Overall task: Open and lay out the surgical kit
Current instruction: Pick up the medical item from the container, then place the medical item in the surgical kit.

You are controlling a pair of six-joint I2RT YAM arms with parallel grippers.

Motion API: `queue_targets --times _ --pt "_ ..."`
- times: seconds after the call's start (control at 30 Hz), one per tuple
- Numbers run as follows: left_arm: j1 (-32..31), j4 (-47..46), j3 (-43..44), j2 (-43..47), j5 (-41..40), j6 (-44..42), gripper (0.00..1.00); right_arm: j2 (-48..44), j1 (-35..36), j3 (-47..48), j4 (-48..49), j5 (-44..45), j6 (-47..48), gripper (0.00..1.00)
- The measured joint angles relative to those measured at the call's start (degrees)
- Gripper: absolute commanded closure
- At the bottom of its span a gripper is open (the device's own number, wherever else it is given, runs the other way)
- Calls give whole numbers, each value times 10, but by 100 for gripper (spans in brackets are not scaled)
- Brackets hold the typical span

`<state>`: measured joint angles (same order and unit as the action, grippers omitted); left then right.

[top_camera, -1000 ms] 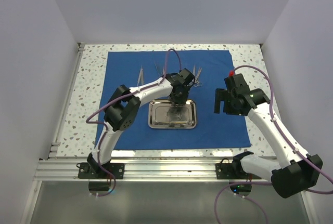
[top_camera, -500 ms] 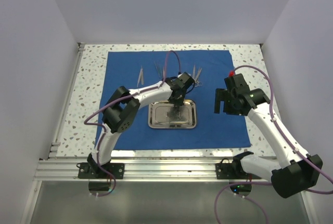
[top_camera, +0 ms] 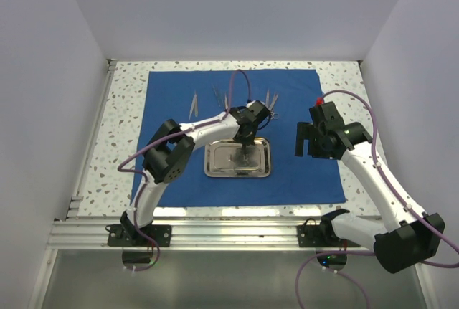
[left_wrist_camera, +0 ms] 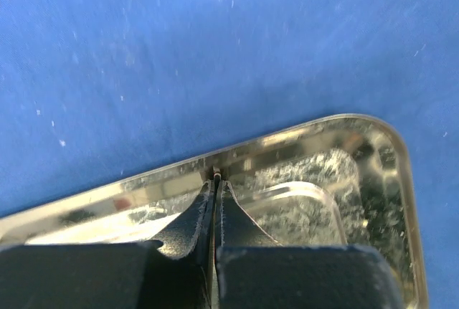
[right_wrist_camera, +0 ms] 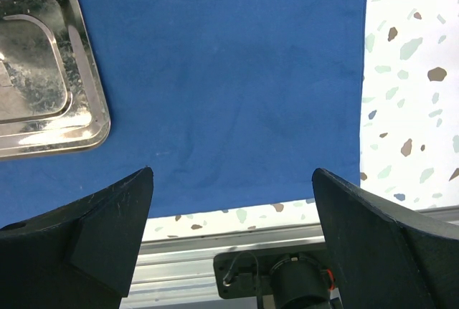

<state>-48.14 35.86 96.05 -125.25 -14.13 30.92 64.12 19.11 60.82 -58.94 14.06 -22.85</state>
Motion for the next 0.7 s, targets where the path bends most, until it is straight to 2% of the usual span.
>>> queue_targets --times 0.33,0.7 --pt "21 103 57 0 16 -5 100 0 0 0 1 0 0 3" --pt "116 130 85 31 2 -37 100 2 0 0 2 0 -2 3"
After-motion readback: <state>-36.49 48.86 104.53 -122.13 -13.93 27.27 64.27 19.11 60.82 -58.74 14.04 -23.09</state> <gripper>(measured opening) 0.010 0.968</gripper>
